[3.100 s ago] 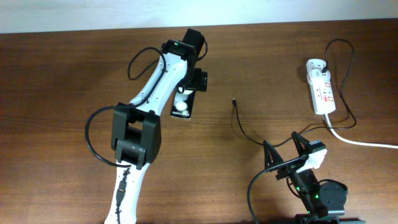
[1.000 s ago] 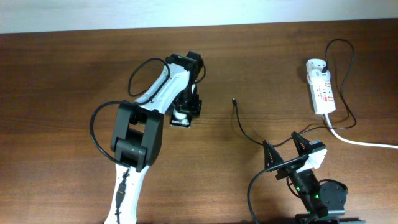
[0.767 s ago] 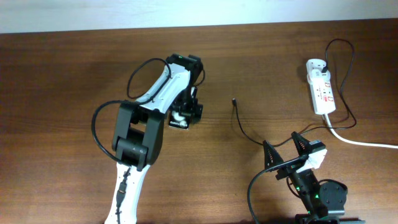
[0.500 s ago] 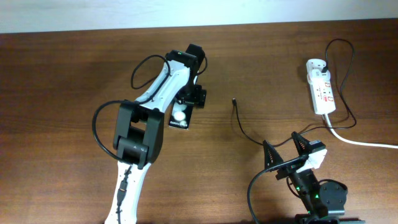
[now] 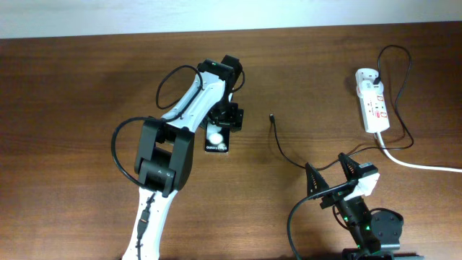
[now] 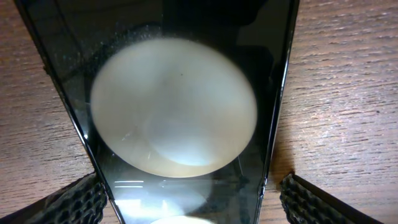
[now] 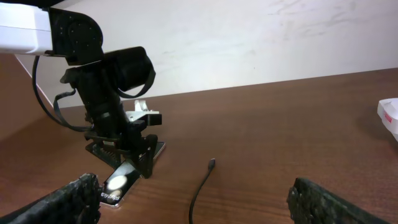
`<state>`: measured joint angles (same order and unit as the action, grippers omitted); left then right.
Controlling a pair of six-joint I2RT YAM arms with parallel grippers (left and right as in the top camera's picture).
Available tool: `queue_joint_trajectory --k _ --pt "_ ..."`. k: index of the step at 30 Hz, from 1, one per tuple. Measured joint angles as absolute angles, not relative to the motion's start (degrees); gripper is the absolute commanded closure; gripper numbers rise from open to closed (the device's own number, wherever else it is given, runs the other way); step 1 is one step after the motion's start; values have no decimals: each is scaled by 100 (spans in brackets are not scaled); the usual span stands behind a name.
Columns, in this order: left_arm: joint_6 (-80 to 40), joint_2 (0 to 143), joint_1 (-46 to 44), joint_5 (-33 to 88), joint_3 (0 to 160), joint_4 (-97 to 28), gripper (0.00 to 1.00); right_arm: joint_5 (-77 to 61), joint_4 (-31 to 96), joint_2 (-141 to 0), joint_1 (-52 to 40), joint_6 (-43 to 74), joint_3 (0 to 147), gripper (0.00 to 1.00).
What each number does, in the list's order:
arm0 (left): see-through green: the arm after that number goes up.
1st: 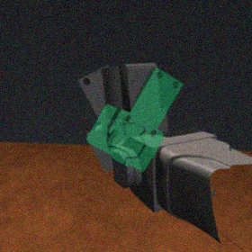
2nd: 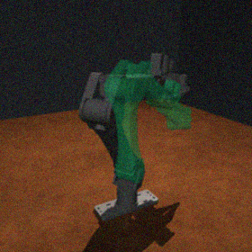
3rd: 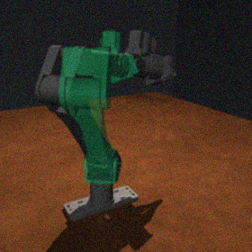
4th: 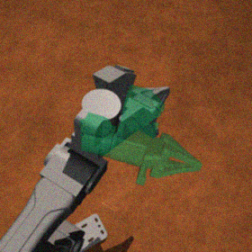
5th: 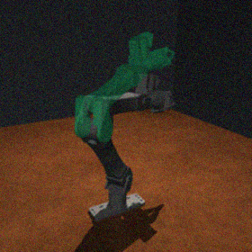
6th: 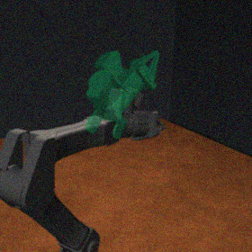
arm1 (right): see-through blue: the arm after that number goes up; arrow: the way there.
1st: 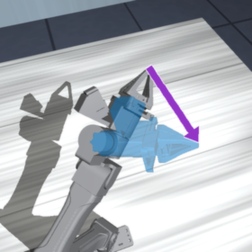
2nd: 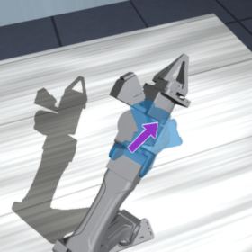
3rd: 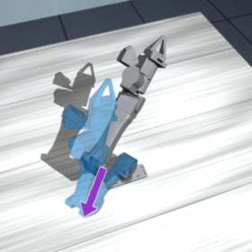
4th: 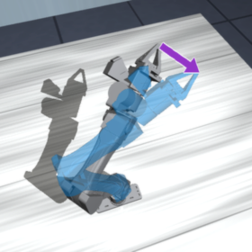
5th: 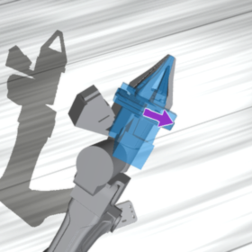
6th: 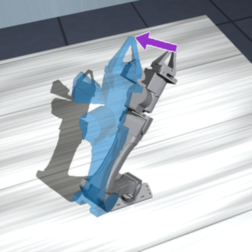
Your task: Plug charger to phone and switch on socket
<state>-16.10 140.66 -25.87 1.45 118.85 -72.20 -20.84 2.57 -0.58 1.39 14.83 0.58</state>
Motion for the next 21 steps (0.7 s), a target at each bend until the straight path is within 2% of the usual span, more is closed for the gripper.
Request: queue_joint_trajectory --k 4,10,12,21 --pt "-1632 13939 -2587 113 11832 -7177 6 -2084 257 -58 139 1483 58 1" --pt "-1634 12597 -2578 104 11806 -7131 3 -2084 257 -58 139 1481 58 1" --pt "-1634 12536 -2576 104 11806 -7177 0 -2084 257 -58 139 1481 58 1" --pt "-1634 12536 -2576 104 11754 -7118 1 -2084 257 -58 139 1483 58 1"
